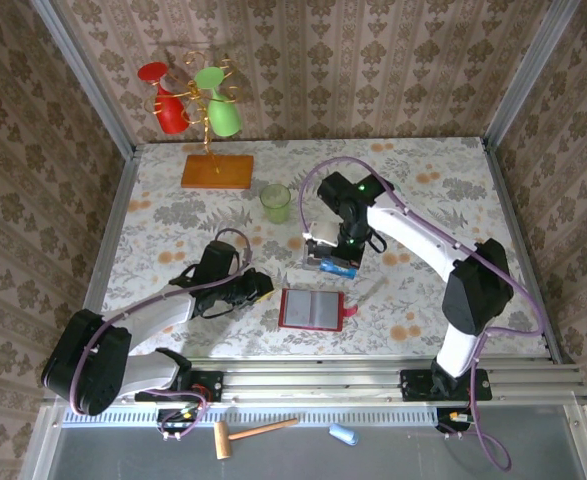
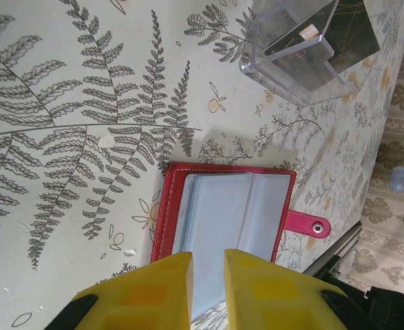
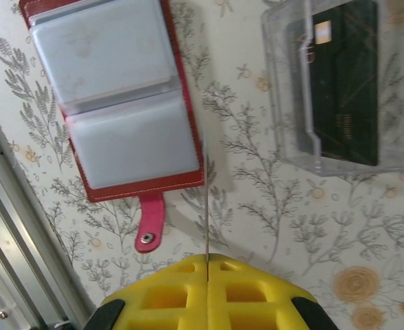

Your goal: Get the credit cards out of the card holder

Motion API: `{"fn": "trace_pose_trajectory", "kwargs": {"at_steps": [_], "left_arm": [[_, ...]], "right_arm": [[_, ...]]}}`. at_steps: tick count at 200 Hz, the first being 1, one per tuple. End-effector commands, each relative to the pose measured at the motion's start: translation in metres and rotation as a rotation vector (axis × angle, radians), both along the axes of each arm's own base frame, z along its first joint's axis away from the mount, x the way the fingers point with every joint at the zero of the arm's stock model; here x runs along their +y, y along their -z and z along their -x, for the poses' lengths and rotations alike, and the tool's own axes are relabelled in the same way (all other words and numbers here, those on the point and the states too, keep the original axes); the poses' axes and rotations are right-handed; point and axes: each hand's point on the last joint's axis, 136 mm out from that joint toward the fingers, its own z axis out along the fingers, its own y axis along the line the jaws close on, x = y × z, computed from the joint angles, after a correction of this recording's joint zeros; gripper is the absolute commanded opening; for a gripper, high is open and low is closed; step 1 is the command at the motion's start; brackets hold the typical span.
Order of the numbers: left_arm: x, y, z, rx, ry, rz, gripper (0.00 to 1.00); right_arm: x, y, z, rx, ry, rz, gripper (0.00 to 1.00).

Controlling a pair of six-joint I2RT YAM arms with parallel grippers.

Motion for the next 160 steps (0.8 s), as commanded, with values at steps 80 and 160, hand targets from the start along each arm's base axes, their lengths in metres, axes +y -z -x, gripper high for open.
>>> {"fn": "trace_pose_trajectory", "kwargs": {"at_steps": [80, 160], "left_arm": [[0.010, 0.006, -0.009, 0.017, -0.042, -0.034, 0.20], [0.016, 0.007, -0.016, 0.032, -0.063, -0.035, 0.20]], "right_arm": [[0.001, -0.011, -0.065, 0.033, -0.049, -0.022, 0.00], [0.011, -0.005, -0.109, 0.055, -0.084, -0.036, 0.00]]}}
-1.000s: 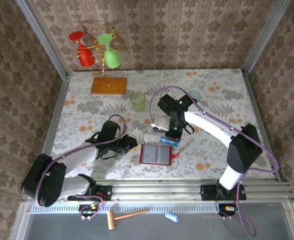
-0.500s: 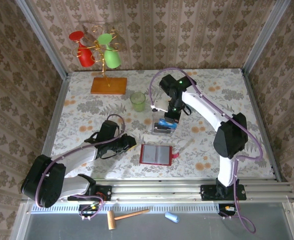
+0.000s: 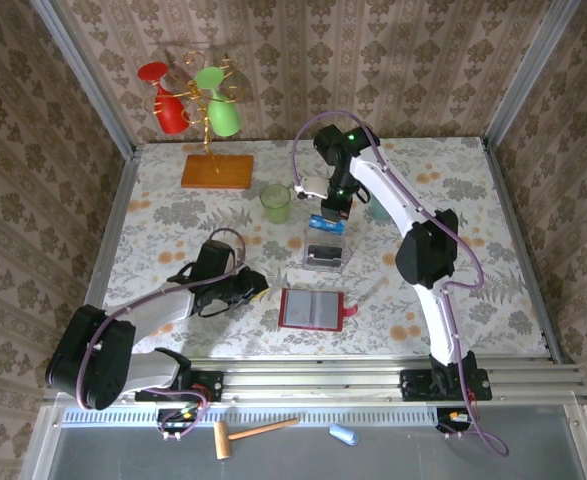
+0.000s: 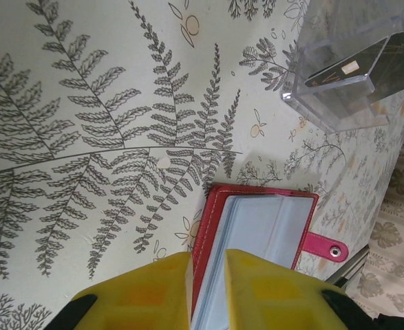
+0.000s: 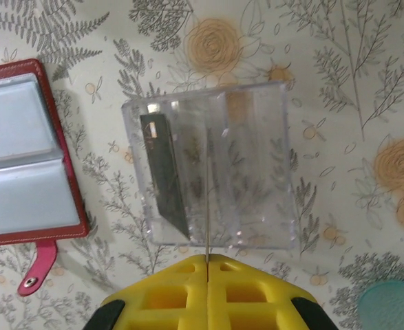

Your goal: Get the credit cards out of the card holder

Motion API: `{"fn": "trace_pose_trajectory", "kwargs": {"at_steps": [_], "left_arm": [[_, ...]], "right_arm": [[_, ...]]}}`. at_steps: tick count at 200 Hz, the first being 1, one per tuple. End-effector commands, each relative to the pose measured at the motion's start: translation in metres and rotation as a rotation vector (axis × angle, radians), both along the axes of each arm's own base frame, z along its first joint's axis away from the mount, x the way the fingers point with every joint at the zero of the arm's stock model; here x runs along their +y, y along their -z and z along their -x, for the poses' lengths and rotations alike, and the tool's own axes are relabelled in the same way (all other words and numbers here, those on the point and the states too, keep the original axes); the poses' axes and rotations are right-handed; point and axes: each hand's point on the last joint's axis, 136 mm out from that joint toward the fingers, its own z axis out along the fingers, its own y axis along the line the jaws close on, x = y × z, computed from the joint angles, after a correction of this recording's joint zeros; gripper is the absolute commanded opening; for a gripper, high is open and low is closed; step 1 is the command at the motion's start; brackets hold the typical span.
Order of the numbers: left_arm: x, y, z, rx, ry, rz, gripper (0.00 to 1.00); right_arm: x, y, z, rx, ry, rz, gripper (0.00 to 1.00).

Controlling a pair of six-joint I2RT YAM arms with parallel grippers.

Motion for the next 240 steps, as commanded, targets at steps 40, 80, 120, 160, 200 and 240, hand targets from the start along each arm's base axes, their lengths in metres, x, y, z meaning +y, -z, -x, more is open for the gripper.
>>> {"fn": "trace_pose_trajectory", "kwargs": {"at_steps": [40, 80, 120, 160, 200, 240], "left_arm": [[0.003, -0.004, -0.006, -0.001, -0.008, 0.001, 0.21], [0.003, -0.002, -0.005, 0.006, -0.007, 0.000, 0.20], [0.009, -0.004, -0.012, 0.009, -0.028, 0.001, 0.21], [0.011, -0.003, -0.013, 0.016, -0.029, -0.009, 0.20], [0.011, -0.003, -0.013, 0.022, -0.029, -0.007, 0.21], [0.012, -0.003, -0.012, 0.024, -0.028, -0.007, 0.20]], "right_arm": [[0.001, 0.016, 0.001, 0.095, -0.057, 0.013, 0.00], [0.002, 0.029, 0.004, 0.141, -0.059, 0.011, 0.00], [0.003, 0.042, 0.007, 0.190, -0.050, 0.003, 0.00], [0.004, 0.055, 0.013, 0.235, -0.046, -0.003, 0.00], [0.002, 0.067, 0.016, 0.261, -0.046, 0.008, 0.00], [-0.001, 0.076, 0.023, 0.299, -0.048, 0.020, 0.00]]}}
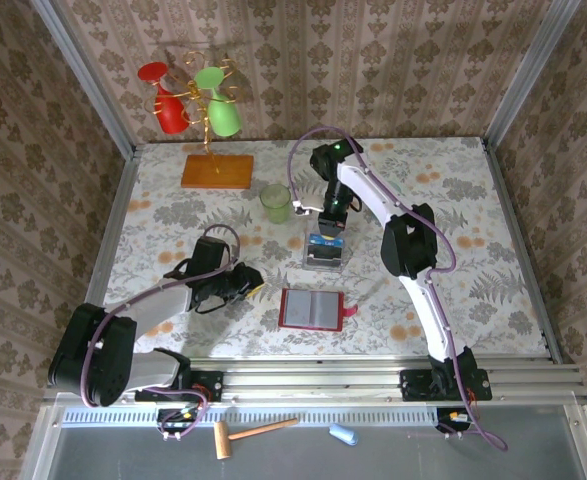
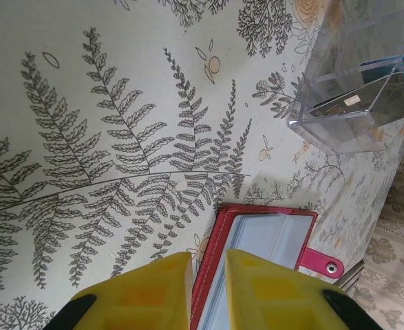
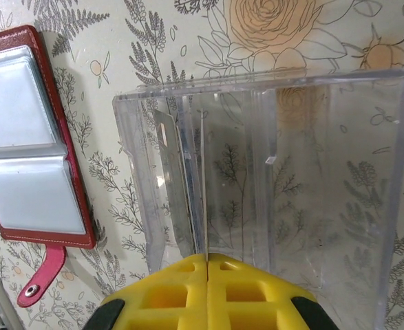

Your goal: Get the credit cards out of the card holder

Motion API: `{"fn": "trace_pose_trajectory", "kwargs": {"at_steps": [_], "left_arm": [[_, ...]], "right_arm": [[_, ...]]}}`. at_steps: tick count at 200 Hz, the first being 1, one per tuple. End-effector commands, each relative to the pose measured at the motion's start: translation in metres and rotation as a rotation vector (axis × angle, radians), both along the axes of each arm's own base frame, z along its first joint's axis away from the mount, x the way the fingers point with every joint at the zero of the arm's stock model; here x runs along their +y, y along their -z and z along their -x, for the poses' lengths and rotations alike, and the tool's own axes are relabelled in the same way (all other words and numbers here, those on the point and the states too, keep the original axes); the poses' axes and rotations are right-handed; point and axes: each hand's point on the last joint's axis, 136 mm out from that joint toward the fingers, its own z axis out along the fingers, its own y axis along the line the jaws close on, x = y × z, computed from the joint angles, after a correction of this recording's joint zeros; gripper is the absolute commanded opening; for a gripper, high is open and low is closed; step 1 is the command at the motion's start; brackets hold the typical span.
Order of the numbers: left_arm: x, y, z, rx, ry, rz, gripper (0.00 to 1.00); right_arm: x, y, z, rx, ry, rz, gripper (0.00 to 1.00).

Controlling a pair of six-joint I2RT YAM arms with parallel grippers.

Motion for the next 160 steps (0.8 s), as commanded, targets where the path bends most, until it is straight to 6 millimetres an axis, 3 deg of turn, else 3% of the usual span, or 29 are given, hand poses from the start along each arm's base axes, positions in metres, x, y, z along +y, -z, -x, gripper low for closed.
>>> {"fn": "trace_pose_trajectory", "kwargs": {"at_steps": [1, 148, 160], "left_arm": [[0.000, -0.003, -0.001, 0.003, 0.016, 0.000, 0.21], [0.004, -0.005, 0.002, -0.002, 0.003, -0.003, 0.20], [0.004, -0.006, 0.002, -0.003, 0.003, -0.001, 0.21]], "right_arm": [[-0.004, 0.009, 0.008, 0.056, -0.007, 0.001, 0.00], [0.011, 0.022, 0.012, 0.066, -0.059, -0.056, 0.00], [0.010, 0.024, 0.011, 0.061, -0.058, -0.047, 0.05]]}}
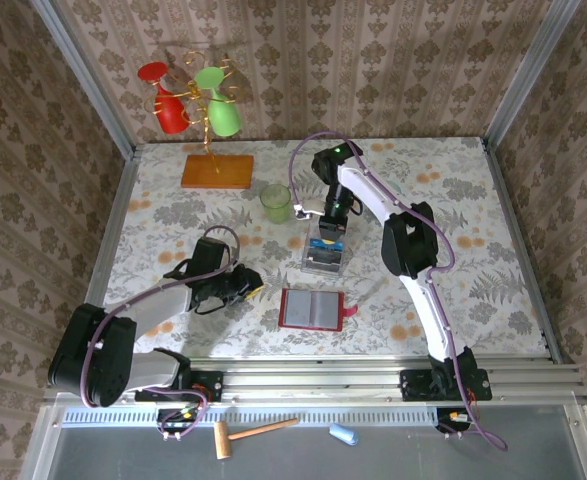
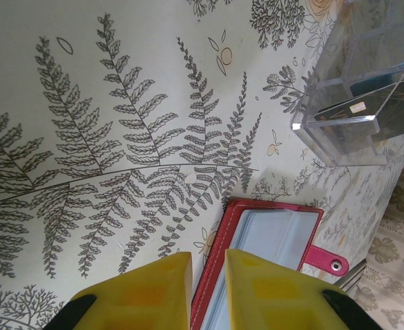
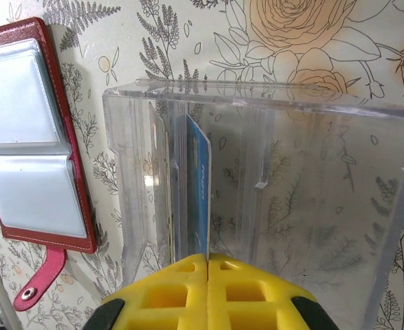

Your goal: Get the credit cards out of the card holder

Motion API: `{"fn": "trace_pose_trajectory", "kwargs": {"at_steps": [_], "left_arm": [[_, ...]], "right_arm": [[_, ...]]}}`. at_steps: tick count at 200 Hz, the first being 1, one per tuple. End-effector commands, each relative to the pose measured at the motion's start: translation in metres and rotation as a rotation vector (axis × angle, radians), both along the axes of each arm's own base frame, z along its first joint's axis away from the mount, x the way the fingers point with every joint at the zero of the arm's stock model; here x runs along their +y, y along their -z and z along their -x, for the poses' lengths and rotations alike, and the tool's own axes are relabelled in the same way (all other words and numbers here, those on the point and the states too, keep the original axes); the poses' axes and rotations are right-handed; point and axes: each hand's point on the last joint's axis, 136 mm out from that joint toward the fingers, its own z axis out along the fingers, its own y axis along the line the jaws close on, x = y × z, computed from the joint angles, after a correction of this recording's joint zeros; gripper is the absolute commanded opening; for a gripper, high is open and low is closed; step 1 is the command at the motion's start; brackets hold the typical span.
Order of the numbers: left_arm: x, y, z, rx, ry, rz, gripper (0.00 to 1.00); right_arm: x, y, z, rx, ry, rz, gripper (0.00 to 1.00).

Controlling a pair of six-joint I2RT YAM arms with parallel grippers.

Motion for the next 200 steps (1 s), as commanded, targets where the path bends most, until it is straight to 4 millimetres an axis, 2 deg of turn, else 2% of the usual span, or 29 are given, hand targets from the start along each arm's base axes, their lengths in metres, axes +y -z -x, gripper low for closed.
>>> {"fn": "trace_pose_trajectory", "kwargs": {"at_steps": [1, 25, 48, 97, 137, 176, 200], "left_arm": [[0.002, -0.007, 0.000, -0.017, 0.004, 0.007, 0.21], [0.003, -0.008, 0.000, -0.023, 0.000, 0.006, 0.21], [0.002, -0.010, -0.001, -0.026, -0.002, 0.009, 0.21], [0.000, -0.014, -0.003, -0.041, 0.006, 0.018, 0.21], [-0.004, -0.014, -0.005, -0.053, 0.019, 0.040, 0.21], [-0.008, -0.013, -0.007, -0.064, 0.028, 0.061, 0.21], [-0.012, -0.013, -0.007, -0.069, 0.037, 0.069, 0.21]], "right_arm": [[0.007, 0.013, 0.004, 0.026, -0.022, -0.011, 0.05], [0.005, 0.010, 0.002, 0.010, -0.013, -0.002, 0.12], [0.007, -0.002, -0.005, -0.039, -0.005, -0.014, 0.16], [0.008, -0.044, -0.014, -0.143, 0.049, -0.062, 0.27], [0.006, -0.057, -0.014, -0.200, 0.120, -0.069, 0.28], [0.006, -0.070, -0.019, -0.305, 0.302, -0.109, 0.28], [0.008, -0.074, -0.010, -0.316, 0.422, -0.170, 0.28]]}}
